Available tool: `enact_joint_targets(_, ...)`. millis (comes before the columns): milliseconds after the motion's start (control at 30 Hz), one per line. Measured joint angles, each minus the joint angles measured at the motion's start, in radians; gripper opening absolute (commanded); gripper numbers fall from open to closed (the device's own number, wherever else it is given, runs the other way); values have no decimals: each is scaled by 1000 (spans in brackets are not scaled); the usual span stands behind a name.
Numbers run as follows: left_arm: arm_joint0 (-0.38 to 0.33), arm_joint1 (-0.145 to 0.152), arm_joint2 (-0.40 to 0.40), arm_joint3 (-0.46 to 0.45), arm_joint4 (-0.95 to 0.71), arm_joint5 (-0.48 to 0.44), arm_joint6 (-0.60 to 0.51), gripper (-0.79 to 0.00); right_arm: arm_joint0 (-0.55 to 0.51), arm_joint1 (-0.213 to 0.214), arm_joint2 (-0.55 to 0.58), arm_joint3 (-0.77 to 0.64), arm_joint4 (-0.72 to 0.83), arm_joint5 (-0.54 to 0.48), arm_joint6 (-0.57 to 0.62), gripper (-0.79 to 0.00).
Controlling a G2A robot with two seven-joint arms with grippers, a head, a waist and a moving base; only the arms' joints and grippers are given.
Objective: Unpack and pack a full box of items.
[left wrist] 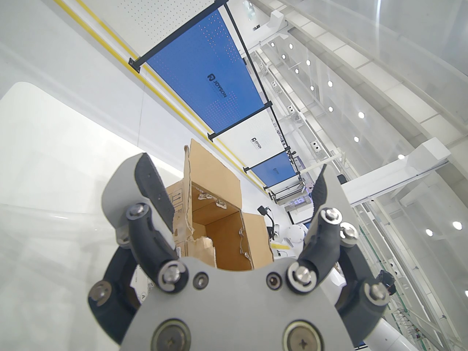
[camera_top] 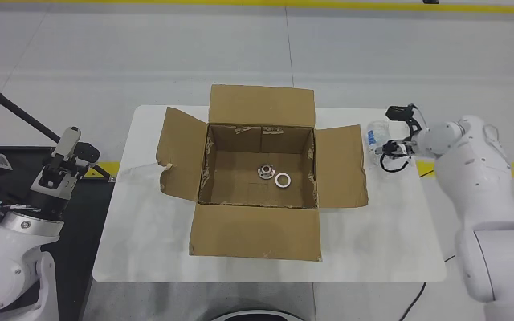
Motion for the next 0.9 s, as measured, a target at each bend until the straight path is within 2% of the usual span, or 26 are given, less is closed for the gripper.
enact_joint_targets(400,0,0,0,0,0,0,0,0,60,73,67,17,87,-142,-27,-785)
enact_joint_targets(633,0,0,0,0,0,0,0,0,89,123,114,-27,155,-255,-17,-785)
enact_joint_targets(767,0,0,0,0,0,0,0,0,101,146,138,-109,191,-305,5,-785)
enact_joint_targets(900,0,0,0,0,0,0,0,0,57,166,161,-290,243,-320,54,-785)
